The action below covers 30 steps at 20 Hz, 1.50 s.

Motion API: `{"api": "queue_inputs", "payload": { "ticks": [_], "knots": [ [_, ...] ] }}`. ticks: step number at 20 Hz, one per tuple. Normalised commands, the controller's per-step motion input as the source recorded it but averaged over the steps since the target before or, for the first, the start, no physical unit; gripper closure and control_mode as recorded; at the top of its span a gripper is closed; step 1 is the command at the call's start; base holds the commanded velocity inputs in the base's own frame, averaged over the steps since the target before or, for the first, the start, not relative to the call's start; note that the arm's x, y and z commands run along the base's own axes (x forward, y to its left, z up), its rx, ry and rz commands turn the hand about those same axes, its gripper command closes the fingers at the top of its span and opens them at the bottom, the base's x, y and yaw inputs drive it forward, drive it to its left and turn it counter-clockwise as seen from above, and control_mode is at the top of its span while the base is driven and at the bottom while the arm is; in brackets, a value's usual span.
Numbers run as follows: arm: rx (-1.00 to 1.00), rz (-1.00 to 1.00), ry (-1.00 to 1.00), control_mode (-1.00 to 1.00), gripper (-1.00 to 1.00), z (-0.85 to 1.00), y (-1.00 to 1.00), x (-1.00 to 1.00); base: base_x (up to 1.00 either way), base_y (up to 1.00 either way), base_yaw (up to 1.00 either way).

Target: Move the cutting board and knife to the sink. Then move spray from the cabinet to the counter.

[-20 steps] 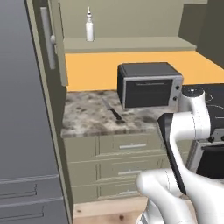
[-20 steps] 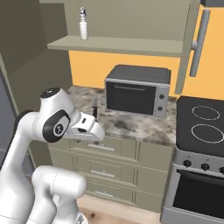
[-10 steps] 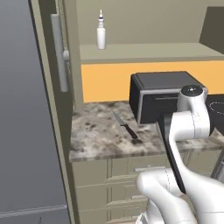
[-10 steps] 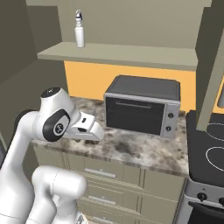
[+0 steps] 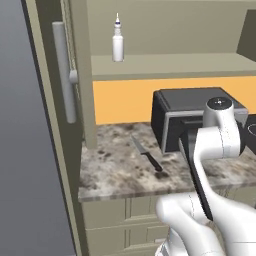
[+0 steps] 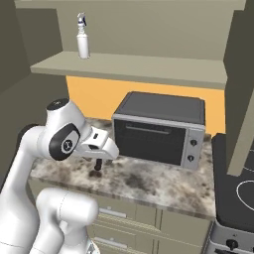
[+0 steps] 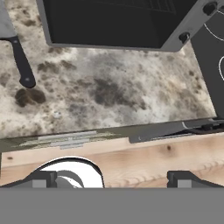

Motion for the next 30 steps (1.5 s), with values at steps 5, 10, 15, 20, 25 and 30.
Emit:
{"api": "queue_inputs", "payload": {
  "ticks": [5, 10, 15, 20, 25, 30],
  "knots": [
    [0.00, 0.00, 0.00, 1.00, -1.00, 0.00, 0.00, 0.00, 0.33, 0.10, 0.00],
    [0.00, 0.00, 0.00, 1.00, -1.00, 0.00, 0.00, 0.00, 0.04, 0.01, 0.00],
    [0.00, 0.00, 0.00, 1.00, -1.00, 0.00, 0.00, 0.00, 0.00, 0.00, 0.00],
    [0.00, 0.00, 0.00, 1.00, -1.00, 0.00, 0.00, 0.00, -0.01, 0.03, 0.00],
    [0.23, 0.00, 0.10, -1.00, -1.00, 0.00, 0.17, 0.00, 0.00, 0.00, 0.00],
    [0.19, -0.02, 0.14, -1.00, -1.00, 0.00, 0.36, 0.06, 0.00, 0.00, 0.00]
  ]
}}
